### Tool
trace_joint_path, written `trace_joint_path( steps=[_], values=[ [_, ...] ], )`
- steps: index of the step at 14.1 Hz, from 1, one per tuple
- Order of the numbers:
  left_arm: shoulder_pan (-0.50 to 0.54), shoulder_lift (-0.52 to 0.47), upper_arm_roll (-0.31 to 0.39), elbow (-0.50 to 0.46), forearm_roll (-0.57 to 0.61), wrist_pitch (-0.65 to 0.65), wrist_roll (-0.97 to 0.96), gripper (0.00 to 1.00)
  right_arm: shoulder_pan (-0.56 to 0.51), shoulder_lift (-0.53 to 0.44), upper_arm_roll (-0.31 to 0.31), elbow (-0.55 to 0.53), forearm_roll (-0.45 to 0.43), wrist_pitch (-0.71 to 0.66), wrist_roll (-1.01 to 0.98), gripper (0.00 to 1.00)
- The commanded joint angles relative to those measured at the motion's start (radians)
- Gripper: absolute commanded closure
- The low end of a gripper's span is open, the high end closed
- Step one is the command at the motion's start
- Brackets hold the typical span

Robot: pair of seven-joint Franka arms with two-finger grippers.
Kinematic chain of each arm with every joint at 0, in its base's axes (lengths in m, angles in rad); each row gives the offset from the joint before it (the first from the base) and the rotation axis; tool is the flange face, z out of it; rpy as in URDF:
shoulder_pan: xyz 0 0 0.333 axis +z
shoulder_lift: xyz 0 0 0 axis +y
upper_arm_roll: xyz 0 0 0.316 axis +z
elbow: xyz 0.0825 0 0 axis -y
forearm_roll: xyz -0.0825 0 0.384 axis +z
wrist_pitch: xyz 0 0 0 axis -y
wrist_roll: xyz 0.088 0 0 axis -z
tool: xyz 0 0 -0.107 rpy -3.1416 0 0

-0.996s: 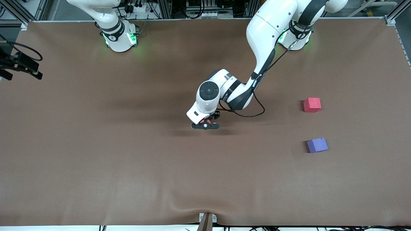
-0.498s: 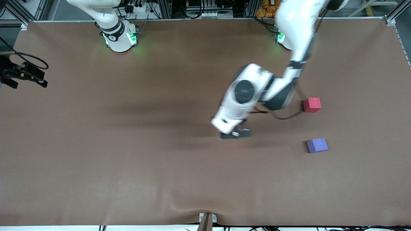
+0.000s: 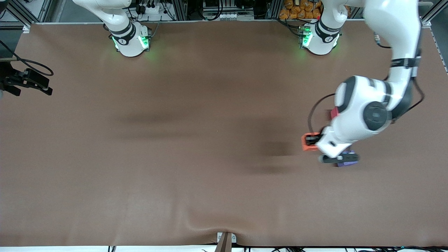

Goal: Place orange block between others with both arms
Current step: 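Carry the orange cube with the left gripper to the pink and purple cubes, then lower the orange cube between the pink and purple cubes and open the left gripper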

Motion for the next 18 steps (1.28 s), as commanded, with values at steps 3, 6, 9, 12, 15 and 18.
trace_joint_path(
  steps=[3,6,9,12,15,18],
  values=[
    [0.157,-0.111,-0.022,-0.281,0.006,0.174,0.175,1.00,-0.059,-0.005,0.008,0.015,-0.013,-0.015,0.008,0.00],
    [0.217,-0.121,-0.022,-0.375,0.006,0.278,0.242,1.00,-0.056,-0.002,0.008,0.011,-0.013,-0.015,0.016,0.00],
    [0.257,-0.109,-0.023,-0.435,0.006,0.397,0.305,1.00,-0.097,-0.007,0.008,0.014,-0.013,-0.057,0.016,0.00],
    [0.264,-0.096,-0.023,-0.438,0.005,0.401,0.305,1.00,-0.098,-0.008,0.010,0.014,-0.014,-0.077,0.017,0.00],
    [0.266,-0.072,-0.023,-0.443,0.003,0.450,0.305,1.00,-0.101,-0.008,0.010,0.017,-0.013,-0.075,0.016,0.00],
    [0.264,-0.052,-0.022,-0.443,0.003,0.479,0.305,1.00,-0.096,-0.008,0.011,0.021,-0.014,-0.064,0.016,0.00]
  ],
)
